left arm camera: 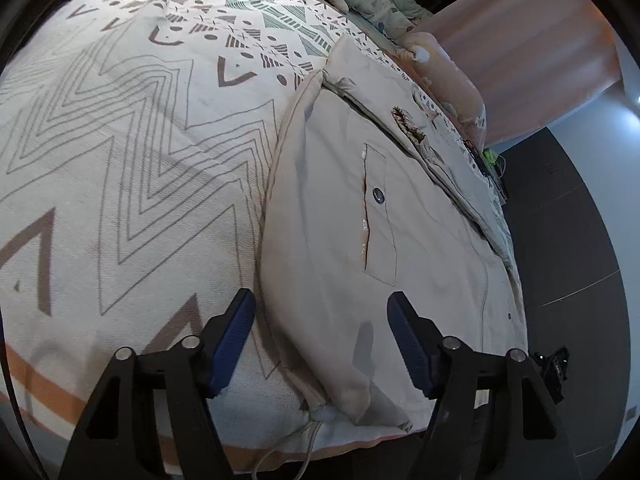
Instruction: Fold large clothes
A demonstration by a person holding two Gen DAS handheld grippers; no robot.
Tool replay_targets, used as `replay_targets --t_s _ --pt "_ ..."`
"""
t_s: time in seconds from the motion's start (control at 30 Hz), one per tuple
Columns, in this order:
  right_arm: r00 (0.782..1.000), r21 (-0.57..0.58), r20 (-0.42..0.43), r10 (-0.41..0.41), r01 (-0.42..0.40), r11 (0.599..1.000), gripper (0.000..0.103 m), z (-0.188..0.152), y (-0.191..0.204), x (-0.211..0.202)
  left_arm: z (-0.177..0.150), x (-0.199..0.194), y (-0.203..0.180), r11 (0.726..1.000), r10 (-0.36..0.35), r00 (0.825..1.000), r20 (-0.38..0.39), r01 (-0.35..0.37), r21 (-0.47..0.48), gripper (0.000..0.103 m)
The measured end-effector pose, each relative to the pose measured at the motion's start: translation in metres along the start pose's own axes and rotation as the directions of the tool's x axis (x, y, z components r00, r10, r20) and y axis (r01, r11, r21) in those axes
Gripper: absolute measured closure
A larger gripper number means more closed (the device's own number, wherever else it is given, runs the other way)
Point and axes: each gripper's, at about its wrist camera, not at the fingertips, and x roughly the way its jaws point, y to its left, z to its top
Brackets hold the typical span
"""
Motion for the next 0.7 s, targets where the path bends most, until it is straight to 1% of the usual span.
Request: replay_targets --t_s 0.03,0.07,0.23,0.27,0.33,0.37,0.4,0.43,0.47,0.5,0.53,0.57,0.6,0.63,0.7 --pt "1.0 0.006 0.002 0.009 -0.009 1.0 0.021 0.006 -0.002 0.002 0.002 0.003 0.0 1.0 -0.009 1.0 -0.006 0.009 -0.004 0.038" --pt "1.0 0.009 0.007 0.016 -0.016 1.0 0.021 0.003 -0.005 0.004 0.004 0.006 -0.001 1.0 -0.018 1.0 -0.009 0.018 -0.006 0.038" --pt "0.999 0.008 0.012 0.04 -0.04 0.999 0.021 0.012 -0.011 0.013 0.01 0.014 0.0 0.996 -0.082 0.996 -0.033 0.08 -0.046 0.038" --pt "0.999 0.003 0.012 0.036 -0.036 0.999 0.021 0.009 -0.012 0.013 0.009 0.014 0.0 0.995 -0.089 0.995 -0.039 0.087 -0.046 0.043" --pt "1.0 -0.01 0.006 0.031 -0.031 0.999 0.032 0.0 -0.007 0.016 0.005 0.013 0.001 0.994 -0.105 0.992 -0.067 0.102 -0.043 0.048" --pt "1.0 -0.015 0.002 0.03 -0.03 0.999 0.035 -0.005 -0.006 0.016 0.001 0.012 0.001 0.994 -0.109 0.991 -0.075 0.106 -0.037 0.053" --pt "1.0 -0.017 0.001 0.026 -0.026 1.0 0.042 -0.009 0.0 0.019 -0.003 0.011 0.001 0.994 -0.107 0.991 -0.083 0.105 -0.03 0.054" --pt "1.0 -0.021 -0.001 0.021 -0.021 1.0 0.049 -0.012 -0.002 0.018 -0.007 0.01 0.001 0.994 -0.106 0.99 -0.09 0.104 -0.021 0.059" --pt "1.0 -0.023 0.003 0.013 -0.013 1.0 0.054 -0.013 0.001 0.018 -0.009 0.01 0.0 0.995 -0.1 0.991 -0.093 0.099 -0.013 0.066" --pt "1.0 -0.026 0.009 -0.001 0.001 1.0 0.066 -0.015 0.001 0.017 -0.011 0.01 0.0 0.996 -0.087 0.992 -0.095 0.087 -0.01 0.071" --pt "1.0 -0.026 0.014 -0.016 0.017 1.0 0.081 -0.015 0.0 0.016 -0.012 0.009 0.001 0.997 -0.073 0.993 -0.092 0.072 -0.012 0.084" --pt "1.0 -0.021 0.018 -0.023 0.024 1.0 0.088 -0.015 0.0 0.015 -0.013 0.007 0.0 0.998 -0.069 0.994 -0.086 0.068 -0.016 0.086" --pt "1.0 -0.008 0.024 -0.011 0.011 1.0 0.095 -0.014 -0.001 0.014 -0.013 0.005 -0.002 0.998 -0.069 0.995 -0.075 0.068 -0.011 0.087" --pt "0.999 0.0 0.034 0.0 0.0 1.0 0.098 -0.014 -0.001 0.012 -0.014 0.002 -0.006 0.998 -0.066 0.996 -0.059 0.066 -0.001 0.087" --pt "0.998 -0.021 0.057 -0.012 0.013 1.0 0.099 -0.016 0.009 0.005 -0.014 -0.01 -0.011 0.996 -0.086 0.996 -0.027 0.086 0.002 0.089"
